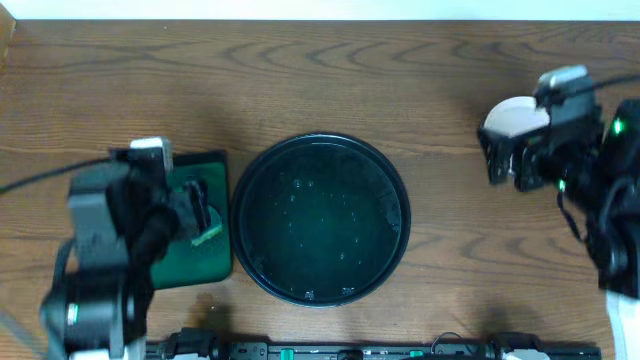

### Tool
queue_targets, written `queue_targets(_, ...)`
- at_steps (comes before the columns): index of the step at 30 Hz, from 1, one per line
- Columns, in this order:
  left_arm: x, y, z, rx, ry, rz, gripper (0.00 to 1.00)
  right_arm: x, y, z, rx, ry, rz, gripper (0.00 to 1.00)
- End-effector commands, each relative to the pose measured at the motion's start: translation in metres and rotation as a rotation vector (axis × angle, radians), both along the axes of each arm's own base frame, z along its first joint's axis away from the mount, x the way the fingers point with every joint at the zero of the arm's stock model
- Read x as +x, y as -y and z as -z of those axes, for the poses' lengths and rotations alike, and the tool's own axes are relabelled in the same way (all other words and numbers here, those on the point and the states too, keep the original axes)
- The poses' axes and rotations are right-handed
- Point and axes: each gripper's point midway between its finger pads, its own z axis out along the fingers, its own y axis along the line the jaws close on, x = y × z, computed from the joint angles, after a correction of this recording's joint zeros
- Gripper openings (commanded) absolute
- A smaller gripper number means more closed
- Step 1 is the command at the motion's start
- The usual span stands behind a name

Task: Clean dirty plates on tray and stack at the side

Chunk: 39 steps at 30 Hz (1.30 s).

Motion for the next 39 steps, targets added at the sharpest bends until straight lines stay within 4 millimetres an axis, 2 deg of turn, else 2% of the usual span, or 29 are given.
queue_targets(1,-0.029,0.009,-0.04,0.05,0.16,0.071,0.64,-0.021,-0.007,-0.015,-0.103,0.083,-0.074,0.99)
queue_targets(7,-0.091,0.011,-0.087,0.119,0.381,0.1,0.64,-0.063,-0.005,-0.026,-0.104,0.119,-0.075,0.99)
queue_targets(11,-0.125,0.012,-0.104,0.13,0.487,0.095,0.65,-0.086,-0.004,-0.023,-0.101,0.109,-0.08,0.99)
queue_targets(15,-0.145,0.012,-0.112,0.137,0.559,0.088,0.68,-0.103,-0.002,-0.019,-0.101,0.097,-0.08,0.99)
queue_targets(17,-0.149,0.012,-0.113,0.138,0.573,0.087,0.81,-0.106,-0.002,-0.021,-0.091,0.101,-0.073,0.99)
queue_targets(20,-0.15,0.012,-0.107,0.136,0.55,0.089,0.81,-0.105,-0.002,-0.021,-0.074,0.099,-0.063,0.99)
queue_targets(26,-0.155,0.012,-0.082,0.128,0.447,0.095,0.81,-0.105,-0.001,-0.021,-0.076,0.096,-0.06,0.99)
queue_targets(34,-0.169,0.013,-0.041,0.112,0.271,0.104,0.82,-0.121,-0.007,0.001,-0.057,-0.013,-0.099,0.99)
queue_targets(39,-0.17,0.013,-0.039,0.098,0.26,0.099,0.82,-0.129,-0.007,0.012,-0.06,-0.069,-0.101,0.99)
